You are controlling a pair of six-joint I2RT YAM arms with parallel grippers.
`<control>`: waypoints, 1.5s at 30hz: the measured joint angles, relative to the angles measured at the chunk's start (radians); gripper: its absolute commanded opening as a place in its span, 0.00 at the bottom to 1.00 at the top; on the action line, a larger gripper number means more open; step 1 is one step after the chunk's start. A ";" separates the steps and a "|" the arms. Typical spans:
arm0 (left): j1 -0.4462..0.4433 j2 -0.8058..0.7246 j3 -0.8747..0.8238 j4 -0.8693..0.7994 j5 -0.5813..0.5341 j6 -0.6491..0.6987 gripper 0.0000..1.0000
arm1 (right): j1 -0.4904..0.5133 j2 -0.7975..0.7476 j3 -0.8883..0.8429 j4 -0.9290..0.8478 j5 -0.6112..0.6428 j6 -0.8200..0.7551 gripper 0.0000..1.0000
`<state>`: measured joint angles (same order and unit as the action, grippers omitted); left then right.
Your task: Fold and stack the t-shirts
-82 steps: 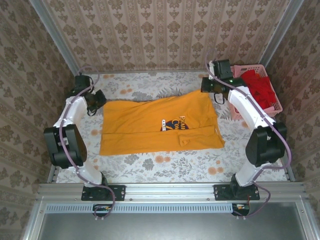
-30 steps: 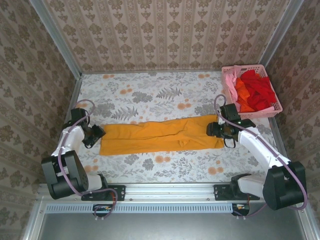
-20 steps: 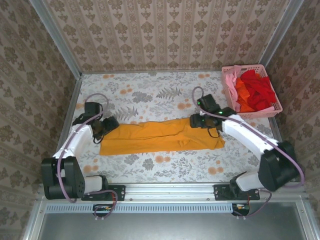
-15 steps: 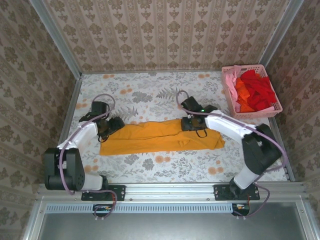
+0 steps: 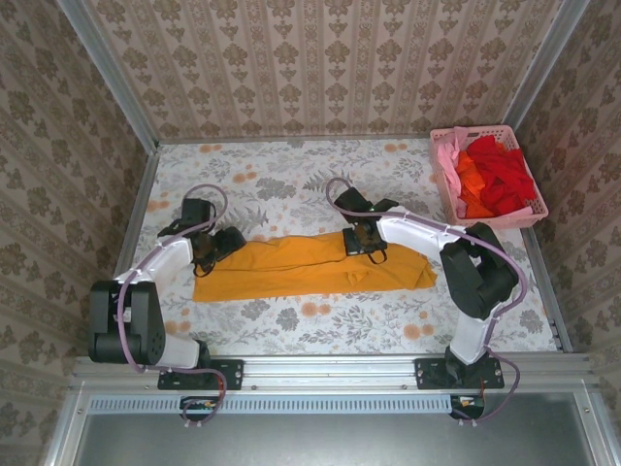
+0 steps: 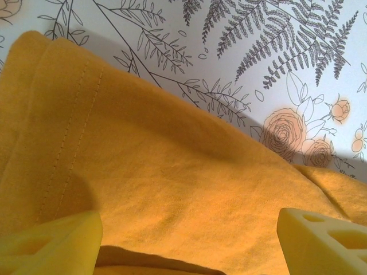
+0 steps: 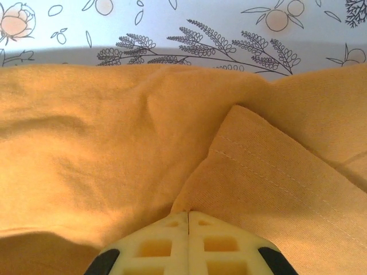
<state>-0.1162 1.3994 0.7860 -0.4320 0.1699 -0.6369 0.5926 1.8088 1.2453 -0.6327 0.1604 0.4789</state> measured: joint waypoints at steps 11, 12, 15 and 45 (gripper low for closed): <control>0.021 0.000 -0.007 0.018 0.006 0.000 0.81 | 0.113 -0.023 0.055 0.008 -0.014 -0.068 0.00; 0.021 0.000 -0.007 0.018 0.007 0.000 0.81 | 0.124 -0.021 0.061 0.011 -0.017 -0.070 0.00; 0.021 0.000 -0.007 0.018 0.011 0.000 0.82 | 0.139 -0.003 0.072 0.025 -0.018 -0.079 0.21; -0.005 0.093 -0.127 0.346 0.166 -0.036 0.84 | -0.261 0.145 0.026 0.343 -0.160 0.328 0.62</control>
<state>-0.1215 1.4929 0.6590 -0.0860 0.3363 -0.6727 0.3313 1.9533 1.2709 -0.2897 0.0006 0.8066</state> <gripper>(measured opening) 0.837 0.621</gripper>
